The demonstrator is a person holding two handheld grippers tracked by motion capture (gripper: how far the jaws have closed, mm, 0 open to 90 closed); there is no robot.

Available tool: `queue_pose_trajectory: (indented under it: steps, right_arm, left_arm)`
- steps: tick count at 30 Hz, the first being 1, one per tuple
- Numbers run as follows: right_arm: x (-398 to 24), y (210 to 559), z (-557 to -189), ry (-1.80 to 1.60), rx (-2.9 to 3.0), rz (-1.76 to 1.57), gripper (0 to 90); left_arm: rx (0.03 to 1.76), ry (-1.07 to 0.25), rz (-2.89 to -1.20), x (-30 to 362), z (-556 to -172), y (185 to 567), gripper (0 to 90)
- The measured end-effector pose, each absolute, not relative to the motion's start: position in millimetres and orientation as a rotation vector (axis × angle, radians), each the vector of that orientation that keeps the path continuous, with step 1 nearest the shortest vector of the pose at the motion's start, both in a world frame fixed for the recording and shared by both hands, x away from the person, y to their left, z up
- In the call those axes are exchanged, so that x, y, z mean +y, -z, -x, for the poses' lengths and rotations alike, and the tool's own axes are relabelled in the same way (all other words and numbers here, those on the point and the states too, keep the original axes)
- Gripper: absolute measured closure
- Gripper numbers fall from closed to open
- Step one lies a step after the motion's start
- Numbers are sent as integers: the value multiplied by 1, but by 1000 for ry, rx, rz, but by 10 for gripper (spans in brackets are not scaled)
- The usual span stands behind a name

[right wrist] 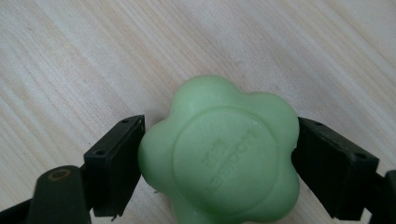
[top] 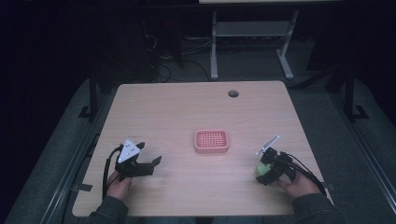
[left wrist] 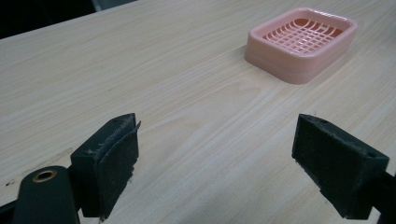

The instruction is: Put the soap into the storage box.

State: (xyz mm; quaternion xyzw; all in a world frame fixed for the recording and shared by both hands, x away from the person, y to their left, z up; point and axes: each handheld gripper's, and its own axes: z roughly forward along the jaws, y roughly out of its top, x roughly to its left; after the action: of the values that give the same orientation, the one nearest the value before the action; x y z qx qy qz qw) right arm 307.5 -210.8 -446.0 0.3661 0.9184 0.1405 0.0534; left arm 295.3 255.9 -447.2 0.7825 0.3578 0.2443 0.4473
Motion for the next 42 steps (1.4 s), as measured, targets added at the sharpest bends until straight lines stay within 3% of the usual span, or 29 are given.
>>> queue_pose_trajectory:
  steps: [9,26,42]
  right_arm:
    - [-209,446,-309,-416,2802,-1125,253]
    - [-209,444,-306,-418,2796,-1114,264]
    - [-195,418,-314,-434,2822,-1041,264]
  left_arm:
    - [890,-597,-1935,255,-295,448,143]
    - [884,-603,-1933,256,-295,447,143]
    - [888,-600,-1932,256,-295,447,143]
